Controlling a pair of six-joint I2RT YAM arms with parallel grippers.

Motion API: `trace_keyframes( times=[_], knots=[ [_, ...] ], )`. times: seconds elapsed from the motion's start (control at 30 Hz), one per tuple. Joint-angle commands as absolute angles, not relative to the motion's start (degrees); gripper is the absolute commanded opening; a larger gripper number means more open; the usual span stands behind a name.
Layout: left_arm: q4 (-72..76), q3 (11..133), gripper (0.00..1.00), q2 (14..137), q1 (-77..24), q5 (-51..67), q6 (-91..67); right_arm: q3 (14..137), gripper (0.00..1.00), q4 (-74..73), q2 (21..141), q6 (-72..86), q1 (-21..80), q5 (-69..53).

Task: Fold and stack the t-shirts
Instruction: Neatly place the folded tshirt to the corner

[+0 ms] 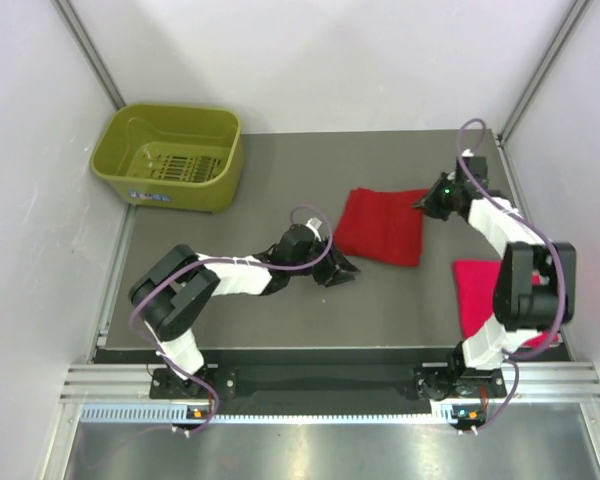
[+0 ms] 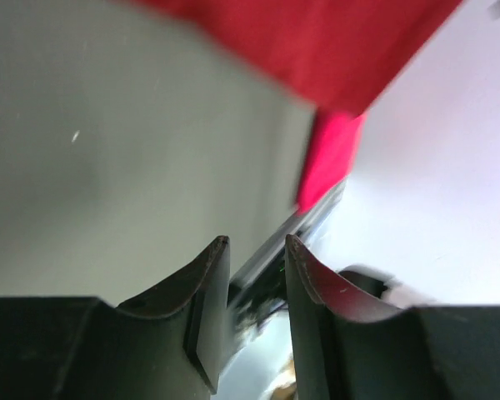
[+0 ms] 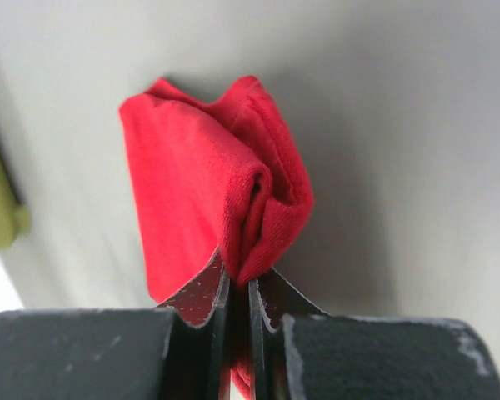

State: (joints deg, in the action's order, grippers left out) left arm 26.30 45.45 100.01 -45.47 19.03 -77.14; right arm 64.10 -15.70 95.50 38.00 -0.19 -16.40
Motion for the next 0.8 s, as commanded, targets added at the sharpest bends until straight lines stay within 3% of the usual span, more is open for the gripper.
trace_keyframes(
  times=[0.0, 0.27, 0.57, 0.77],
  knots=[
    [12.42, 49.03, 0.38, 95.81, -45.44, 27.24, -60.70, 63.19, 0.00, -25.39, 88.78, 34.81, -2.98, -4.32],
    [-18.24, 55.55, 0.37, 85.28, -45.53, 23.92, -36.75, 64.77, 0.00, -36.46, 78.50, 34.01, -7.47, 7.55],
    [-25.92, 53.35, 0.38, 76.20, -45.35, 19.69, -28.48, 69.61, 0.00, -46.58, 74.45, 39.37, -9.05, 15.46],
    [-30.50, 54.49, 0.37, 77.96, -44.30, 27.59, -28.74, 74.25, 0.00, -50.26, 74.70, 40.25, -11.42, 16.70]
  ],
)
